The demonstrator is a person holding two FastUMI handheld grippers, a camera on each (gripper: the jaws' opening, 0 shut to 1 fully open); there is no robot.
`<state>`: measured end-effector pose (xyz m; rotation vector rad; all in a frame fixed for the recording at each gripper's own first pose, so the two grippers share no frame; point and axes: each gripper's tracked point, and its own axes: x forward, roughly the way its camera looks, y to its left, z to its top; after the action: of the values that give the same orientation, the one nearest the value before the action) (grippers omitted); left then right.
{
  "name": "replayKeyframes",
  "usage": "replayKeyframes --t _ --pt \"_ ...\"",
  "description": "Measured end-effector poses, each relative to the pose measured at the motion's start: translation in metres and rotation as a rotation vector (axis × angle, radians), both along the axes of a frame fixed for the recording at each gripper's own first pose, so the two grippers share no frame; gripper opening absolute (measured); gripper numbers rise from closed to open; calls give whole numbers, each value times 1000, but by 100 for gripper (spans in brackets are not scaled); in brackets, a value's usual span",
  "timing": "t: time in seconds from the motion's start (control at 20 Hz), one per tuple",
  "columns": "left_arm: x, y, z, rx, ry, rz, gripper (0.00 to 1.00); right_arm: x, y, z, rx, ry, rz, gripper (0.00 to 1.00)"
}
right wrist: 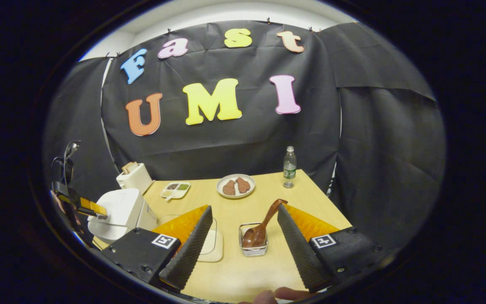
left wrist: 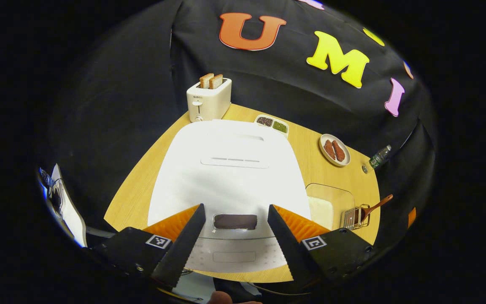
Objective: Close the left gripper, press the button to open the rice cooker; take a wooden spoon from the chopstick holder with the right hand, scoop a spoonful of rice and pour it into the rice cooker, then put the wooden spoon back into the chopstick holder.
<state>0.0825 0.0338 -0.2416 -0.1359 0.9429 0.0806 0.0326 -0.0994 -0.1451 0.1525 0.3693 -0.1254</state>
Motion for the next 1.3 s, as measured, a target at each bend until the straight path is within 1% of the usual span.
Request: replayKeyframes --t 0.1,0.35,0.55,0.75,0.85,1.0,1.05,1.15,1.3 --pt "-3 0 -6 30 25 -3 97 4 0 0 2 -4 12 99" --pt "-7 -1 -10 106 37 -36 98 15 -7 4 15 -21 31 99" --pt "-7 -1 -12 117 22 -25 99 21 -16 -1 32 -16 44 100" --pt "0 -1 -8 137 -39 17 98 32 -27 -5 47 -14 73 99" --pt "-1 -1 -7 142 -66 40 98 37 -28 -6 62 -12 104 99" --pt "-3 -9 4 112 -100 76 95 41 -35 4 28 -40 136 100" --pt "-4 -9 13 116 -124 80 95 40 -36 10 18 -58 137 100" --pt "-9 -15 33 126 -184 54 95 33 -33 23 10 -95 127 100" --pt "-22 -29 76 114 -308 12 95 11 -15 42 9 -141 115 99"
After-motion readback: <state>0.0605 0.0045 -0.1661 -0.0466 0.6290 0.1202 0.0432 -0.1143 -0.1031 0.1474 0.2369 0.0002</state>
